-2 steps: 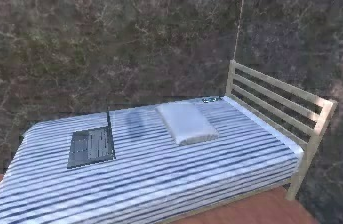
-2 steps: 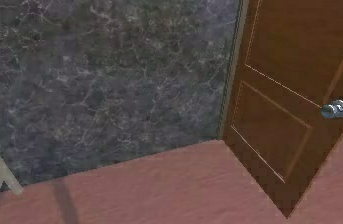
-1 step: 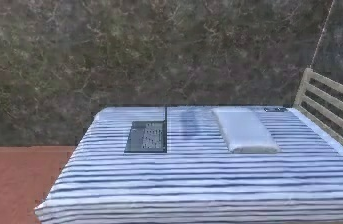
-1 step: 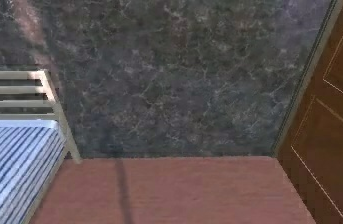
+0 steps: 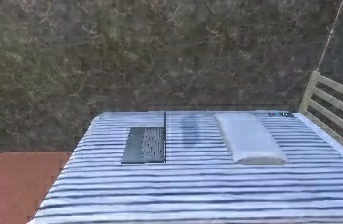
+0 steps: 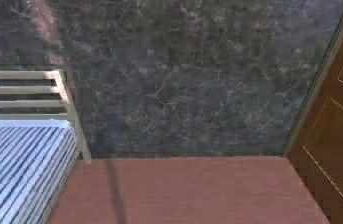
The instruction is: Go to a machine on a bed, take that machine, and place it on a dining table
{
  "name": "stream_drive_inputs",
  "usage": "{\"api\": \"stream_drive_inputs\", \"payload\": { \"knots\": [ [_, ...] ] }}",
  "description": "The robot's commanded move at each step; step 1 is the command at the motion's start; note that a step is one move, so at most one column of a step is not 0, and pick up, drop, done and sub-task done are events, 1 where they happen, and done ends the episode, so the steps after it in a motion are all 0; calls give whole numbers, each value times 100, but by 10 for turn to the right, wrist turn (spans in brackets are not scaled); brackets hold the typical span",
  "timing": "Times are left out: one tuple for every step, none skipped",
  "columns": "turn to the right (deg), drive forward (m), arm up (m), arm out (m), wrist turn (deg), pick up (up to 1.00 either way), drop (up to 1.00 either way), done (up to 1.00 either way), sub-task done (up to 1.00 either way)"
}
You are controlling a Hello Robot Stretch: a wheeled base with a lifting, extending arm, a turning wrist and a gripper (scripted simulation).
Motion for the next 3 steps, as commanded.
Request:
{"api": "stream_drive_inputs", "payload": {
  "knots": [
    [-450,0,0,0,0,0,0,0,0],
    [-450,0,0,0,0,0,0,0,0],
    [450,0,0,0,0,0,0,0,0]
  ]
}}
